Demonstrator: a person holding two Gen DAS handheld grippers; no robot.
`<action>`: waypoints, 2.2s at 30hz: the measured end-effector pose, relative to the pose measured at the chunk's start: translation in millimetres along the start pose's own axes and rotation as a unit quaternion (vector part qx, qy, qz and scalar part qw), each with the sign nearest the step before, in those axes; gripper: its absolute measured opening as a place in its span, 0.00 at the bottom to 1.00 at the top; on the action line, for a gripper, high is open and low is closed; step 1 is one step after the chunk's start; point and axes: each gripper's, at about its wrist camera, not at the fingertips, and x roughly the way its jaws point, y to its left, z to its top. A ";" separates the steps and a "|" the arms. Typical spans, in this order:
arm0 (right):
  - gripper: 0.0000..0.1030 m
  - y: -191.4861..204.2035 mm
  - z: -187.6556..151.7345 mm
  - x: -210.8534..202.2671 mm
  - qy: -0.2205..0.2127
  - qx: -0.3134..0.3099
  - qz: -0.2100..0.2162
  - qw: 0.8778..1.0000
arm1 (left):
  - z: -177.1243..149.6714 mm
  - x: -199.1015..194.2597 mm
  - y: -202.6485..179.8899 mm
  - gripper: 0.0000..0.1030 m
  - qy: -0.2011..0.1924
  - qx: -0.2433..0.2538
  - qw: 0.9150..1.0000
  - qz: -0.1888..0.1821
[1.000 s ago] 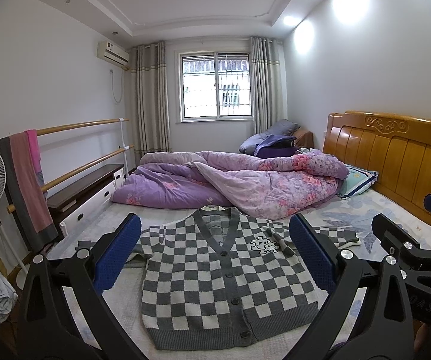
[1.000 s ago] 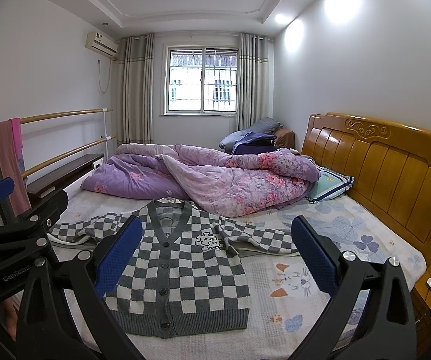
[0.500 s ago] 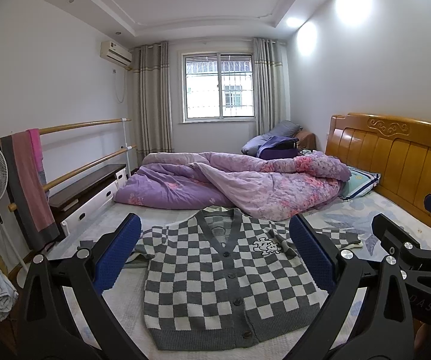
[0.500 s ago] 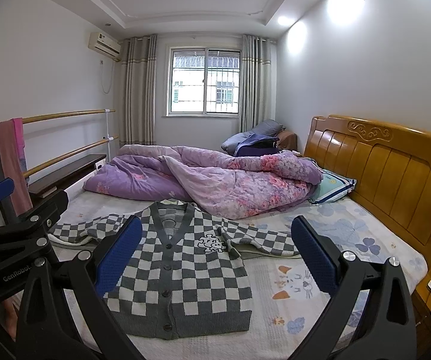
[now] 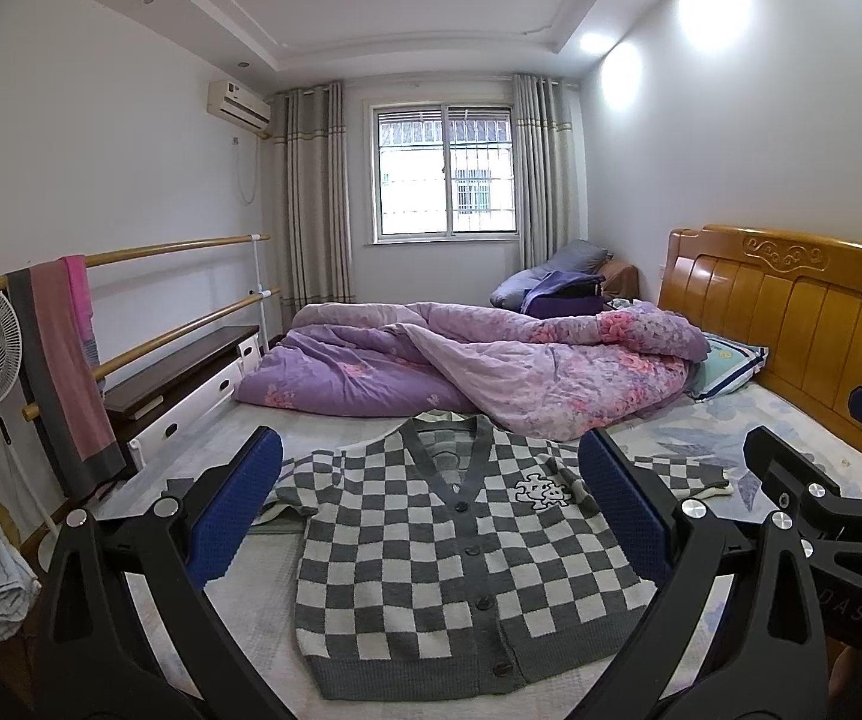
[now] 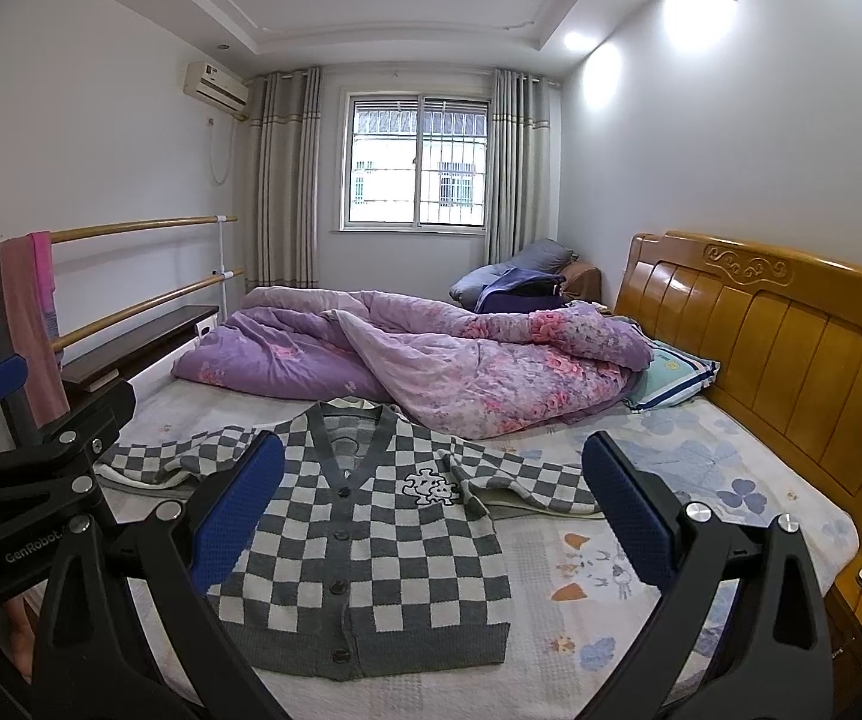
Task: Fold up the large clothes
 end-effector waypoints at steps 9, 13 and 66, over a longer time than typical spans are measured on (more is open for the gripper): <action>0.93 3.4 0.5 0.8 0.002 -0.004 0.001 1.000 | -0.3 -0.3 1.7 0.96 0.001 -0.003 1.000 0.000; 0.93 4.0 1.6 1.2 0.002 -0.004 0.001 1.000 | 0.2 -0.1 0.9 0.96 0.000 -0.001 1.000 0.001; 0.93 80.7 -16.6 64.0 0.028 -0.052 0.075 0.995 | -35.6 61.4 77.3 0.96 0.030 -0.030 0.999 0.029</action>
